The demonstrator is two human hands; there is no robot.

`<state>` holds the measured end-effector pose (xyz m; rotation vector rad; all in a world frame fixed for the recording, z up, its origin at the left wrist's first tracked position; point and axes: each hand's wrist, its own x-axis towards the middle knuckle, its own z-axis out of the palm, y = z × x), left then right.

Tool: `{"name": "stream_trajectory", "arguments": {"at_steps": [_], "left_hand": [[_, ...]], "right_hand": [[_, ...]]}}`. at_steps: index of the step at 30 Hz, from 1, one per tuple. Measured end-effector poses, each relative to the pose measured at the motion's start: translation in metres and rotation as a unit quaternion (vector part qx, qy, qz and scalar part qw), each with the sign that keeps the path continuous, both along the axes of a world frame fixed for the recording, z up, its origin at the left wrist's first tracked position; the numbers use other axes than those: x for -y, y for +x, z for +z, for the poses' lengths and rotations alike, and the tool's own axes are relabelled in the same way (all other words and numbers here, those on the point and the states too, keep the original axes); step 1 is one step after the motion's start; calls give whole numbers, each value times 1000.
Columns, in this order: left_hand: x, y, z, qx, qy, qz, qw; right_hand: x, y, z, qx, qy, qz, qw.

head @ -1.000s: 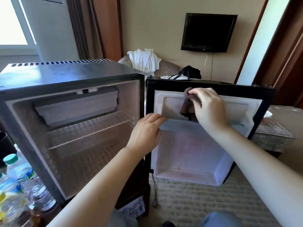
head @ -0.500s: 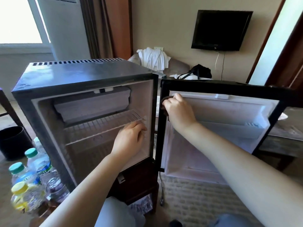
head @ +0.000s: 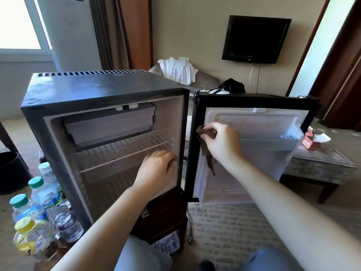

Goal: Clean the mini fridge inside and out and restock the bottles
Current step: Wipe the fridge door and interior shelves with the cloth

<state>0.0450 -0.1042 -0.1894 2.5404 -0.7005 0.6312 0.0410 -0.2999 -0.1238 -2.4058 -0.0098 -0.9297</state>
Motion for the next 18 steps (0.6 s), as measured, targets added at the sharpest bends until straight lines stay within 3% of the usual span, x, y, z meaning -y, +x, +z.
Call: {"name": "stream_trajectory", "arguments": {"at_steps": [5,11,18], "left_hand": [[4,-1,-12,9,20,-21,1000],[8,4,-22,2,43,-32,999],[21,1,-19,-12,45,-49,998]], "right_hand": [[-7,26,34,94,57,-29,994],[-20,34,14,18,-29,-101,994],[-22,22,-24,-108,-33,-52,992]]}}
